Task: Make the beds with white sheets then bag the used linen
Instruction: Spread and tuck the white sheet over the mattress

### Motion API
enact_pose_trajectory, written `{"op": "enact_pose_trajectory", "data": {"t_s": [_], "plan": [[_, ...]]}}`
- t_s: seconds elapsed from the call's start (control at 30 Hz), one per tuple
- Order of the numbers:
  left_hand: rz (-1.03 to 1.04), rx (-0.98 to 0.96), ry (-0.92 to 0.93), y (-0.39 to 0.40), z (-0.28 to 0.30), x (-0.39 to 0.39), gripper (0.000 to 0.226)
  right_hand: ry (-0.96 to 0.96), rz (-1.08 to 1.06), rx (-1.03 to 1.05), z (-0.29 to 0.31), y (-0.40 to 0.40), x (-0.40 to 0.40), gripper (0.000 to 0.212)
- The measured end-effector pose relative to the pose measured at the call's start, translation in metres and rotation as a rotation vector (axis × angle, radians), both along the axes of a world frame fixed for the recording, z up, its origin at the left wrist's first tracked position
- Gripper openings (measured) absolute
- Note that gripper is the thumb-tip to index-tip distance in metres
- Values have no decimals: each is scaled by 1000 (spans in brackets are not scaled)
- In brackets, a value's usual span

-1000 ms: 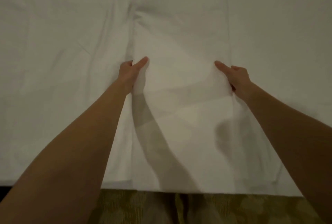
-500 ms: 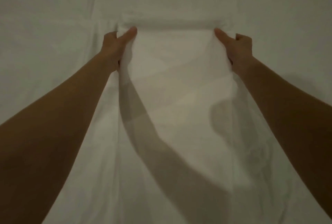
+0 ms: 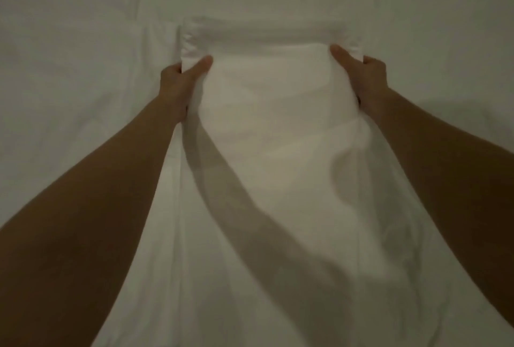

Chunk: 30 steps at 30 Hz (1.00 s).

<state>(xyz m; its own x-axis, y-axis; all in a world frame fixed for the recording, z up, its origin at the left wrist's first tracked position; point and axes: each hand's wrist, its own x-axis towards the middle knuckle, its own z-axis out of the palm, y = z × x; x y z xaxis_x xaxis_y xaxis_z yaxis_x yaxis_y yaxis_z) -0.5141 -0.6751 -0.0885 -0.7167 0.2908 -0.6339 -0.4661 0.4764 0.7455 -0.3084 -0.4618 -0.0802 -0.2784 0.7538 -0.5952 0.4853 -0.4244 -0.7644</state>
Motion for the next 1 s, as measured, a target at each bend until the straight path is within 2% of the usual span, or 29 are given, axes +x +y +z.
{"op": "enact_pose_trajectory", "data": {"t_s": [0.07,0.13,0.23,0.4,0.47,0.57,0.67,0.73,0.8,0.9,1.0], "plan": [[-22,-34,-3,-23,2,21,32,-40,4,-22,1,-18,15,41],[-68,-88,0,-53,4,46,30,-55,4,-55,1,-39,35,49],[-15,-135,-68,-95,9,82,16,-92,21,-109,4,-68,67,44],[78,-192,-119,-150,22,127,13,-176,95,-65,19,-103,100,38],[94,-229,-152,-168,26,134,27,-212,100,-39,27,-112,105,40],[113,-193,-56,-183,31,127,37,-242,99,29,44,-123,107,51],[81,-102,47,-178,48,119,36,-194,117,77,69,-134,99,50],[-9,20,-76,-169,63,126,29,-151,158,71,92,-145,94,49],[-142,65,-278,-168,75,128,29,-106,193,68,116,-159,85,49],[-220,73,-500,-189,85,113,57,-70,257,49,147,-190,58,45],[-263,143,-574,-206,112,80,68,-48,307,25,172,-225,21,40]]}}
